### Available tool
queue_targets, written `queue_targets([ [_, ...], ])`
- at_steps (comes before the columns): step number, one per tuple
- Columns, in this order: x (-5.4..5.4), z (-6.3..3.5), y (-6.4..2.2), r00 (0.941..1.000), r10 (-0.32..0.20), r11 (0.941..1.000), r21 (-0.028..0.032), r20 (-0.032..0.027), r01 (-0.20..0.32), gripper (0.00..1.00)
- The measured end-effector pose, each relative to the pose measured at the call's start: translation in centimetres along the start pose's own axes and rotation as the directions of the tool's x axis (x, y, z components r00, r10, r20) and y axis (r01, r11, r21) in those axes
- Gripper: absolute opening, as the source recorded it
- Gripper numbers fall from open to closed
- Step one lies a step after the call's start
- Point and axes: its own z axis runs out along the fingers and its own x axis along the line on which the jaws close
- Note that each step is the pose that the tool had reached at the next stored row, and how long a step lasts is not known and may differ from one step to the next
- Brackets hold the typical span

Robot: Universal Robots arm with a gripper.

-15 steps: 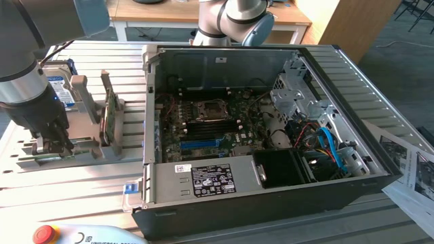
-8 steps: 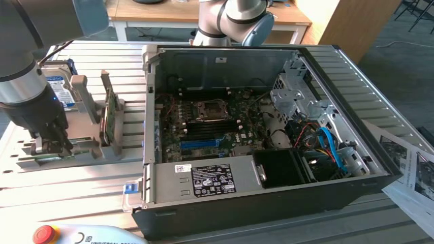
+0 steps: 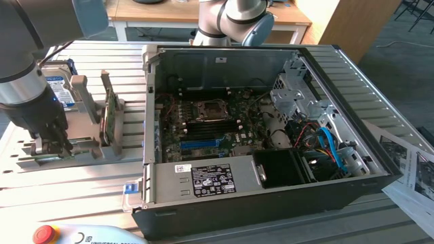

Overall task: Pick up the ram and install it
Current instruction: 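Pick up the ram and move it above insertion slot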

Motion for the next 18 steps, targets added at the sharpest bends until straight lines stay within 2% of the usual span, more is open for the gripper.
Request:
queue_targets([
  [18,-0.01,0.16,0.01,1.0000,0.000,1.0000,0.0000,0.0000,0.000,0.24],
])
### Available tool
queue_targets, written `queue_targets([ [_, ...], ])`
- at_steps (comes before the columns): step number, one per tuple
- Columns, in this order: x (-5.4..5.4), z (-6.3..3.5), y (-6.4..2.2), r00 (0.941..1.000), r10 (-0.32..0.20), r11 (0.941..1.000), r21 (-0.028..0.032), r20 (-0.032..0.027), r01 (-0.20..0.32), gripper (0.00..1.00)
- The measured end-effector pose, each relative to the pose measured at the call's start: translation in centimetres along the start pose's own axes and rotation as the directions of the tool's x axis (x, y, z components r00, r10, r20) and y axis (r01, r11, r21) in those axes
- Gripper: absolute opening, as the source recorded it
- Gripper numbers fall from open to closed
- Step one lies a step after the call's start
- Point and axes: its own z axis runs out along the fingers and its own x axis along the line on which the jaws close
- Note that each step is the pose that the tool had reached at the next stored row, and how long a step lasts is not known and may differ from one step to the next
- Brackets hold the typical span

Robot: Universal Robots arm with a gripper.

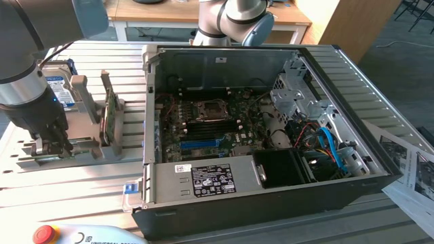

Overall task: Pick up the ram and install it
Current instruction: 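Pick up the ram and move it above insertion slot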

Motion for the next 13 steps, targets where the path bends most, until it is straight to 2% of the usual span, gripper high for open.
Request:
queue_targets([
  [13,0.00,0.01,0.00,1.0000,0.000,1.0000,0.0000,-0.0004,0.000,0.22],
])
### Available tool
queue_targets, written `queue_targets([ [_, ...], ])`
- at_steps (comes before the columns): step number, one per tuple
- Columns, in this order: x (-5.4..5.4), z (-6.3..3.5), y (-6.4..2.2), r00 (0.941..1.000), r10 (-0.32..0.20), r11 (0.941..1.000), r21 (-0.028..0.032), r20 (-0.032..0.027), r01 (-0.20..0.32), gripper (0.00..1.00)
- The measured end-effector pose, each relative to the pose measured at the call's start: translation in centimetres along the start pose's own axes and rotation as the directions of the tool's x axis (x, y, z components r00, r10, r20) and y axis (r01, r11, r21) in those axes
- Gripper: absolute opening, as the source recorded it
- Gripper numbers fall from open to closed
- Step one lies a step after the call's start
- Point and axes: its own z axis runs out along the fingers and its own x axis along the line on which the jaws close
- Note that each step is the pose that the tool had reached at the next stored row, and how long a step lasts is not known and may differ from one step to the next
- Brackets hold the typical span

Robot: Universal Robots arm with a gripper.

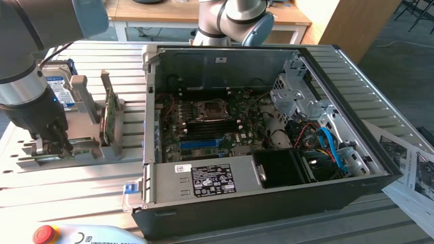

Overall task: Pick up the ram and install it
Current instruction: 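Pick up the ram and move it above insertion slot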

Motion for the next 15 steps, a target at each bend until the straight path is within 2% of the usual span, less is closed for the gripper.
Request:
queue_targets([
  [1,0.00,0.00,0.00,1.0000,0.000,1.0000,0.0000,-0.0001,0.000,0.22],
  [3,0.00,-0.01,0.00,1.0000,0.000,1.0000,-0.0001,-0.0001,0.000,0.12],
  [15,0.00,-0.01,0.00,1.0000,0.004,1.0000,-0.0002,-0.0002,-0.004,0.12],
])
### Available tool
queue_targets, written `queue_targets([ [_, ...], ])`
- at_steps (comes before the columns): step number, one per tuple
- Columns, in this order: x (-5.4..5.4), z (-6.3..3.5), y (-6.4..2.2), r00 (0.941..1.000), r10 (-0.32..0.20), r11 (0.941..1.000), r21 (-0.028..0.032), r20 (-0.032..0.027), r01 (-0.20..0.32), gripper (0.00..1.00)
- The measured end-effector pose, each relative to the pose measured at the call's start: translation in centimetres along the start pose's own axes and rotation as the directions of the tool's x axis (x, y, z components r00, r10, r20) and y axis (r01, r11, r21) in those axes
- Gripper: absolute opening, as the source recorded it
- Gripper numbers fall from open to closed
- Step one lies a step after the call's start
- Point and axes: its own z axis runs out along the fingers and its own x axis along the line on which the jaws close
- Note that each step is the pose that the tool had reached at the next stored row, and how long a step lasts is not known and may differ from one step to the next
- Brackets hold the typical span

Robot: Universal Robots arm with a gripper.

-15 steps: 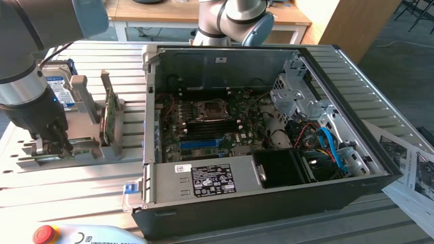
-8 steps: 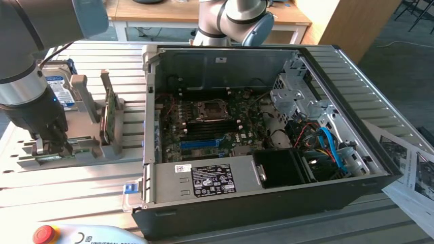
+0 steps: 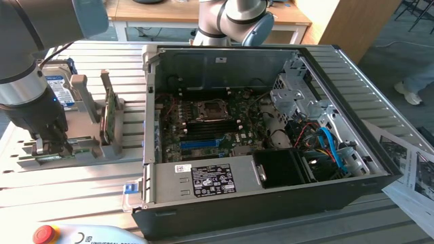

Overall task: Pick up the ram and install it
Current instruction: 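Pick up the ram and move it above insertion slot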

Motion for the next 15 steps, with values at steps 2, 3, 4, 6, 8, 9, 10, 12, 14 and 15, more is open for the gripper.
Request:
queue_targets([
  [2,0.00,-0.03,0.00,1.0000,0.001,1.0000,0.0000,0.0000,-0.001,0.12],
  [3,0.00,-0.07,0.00,1.0000,0.001,1.0000,-0.0001,-0.0001,-0.001,0.12],
  [4,0.00,-0.12,0.00,1.0000,0.001,1.0000,-0.0002,-0.0001,-0.001,0.12],
  [6,0.01,-0.28,0.00,1.0000,0.001,1.0000,-0.0001,-0.0001,-0.001,0.12],
  [8,0.01,-0.45,-0.01,1.0000,0.001,1.0000,-0.0001,-0.0001,-0.001,0.12],
  [9,0.01,-0.53,-0.01,1.0000,0.001,1.0000,-0.0001,-0.0001,-0.001,0.12],
  [10,0.01,-0.61,-0.01,1.0000,0.001,1.0000,0.0000,-0.0001,-0.001,0.12],
  [12,0.02,-0.76,-0.01,1.0000,0.001,1.0000,0.0000,-0.0001,-0.001,0.12],
  [14,0.02,-0.90,-0.01,1.0000,0.001,1.0000,0.0000,0.0000,-0.001,0.12],
  [15,0.02,-0.98,-0.01,1.0000,0.002,1.0000,-0.0001,-0.0001,-0.002,0.12],
])
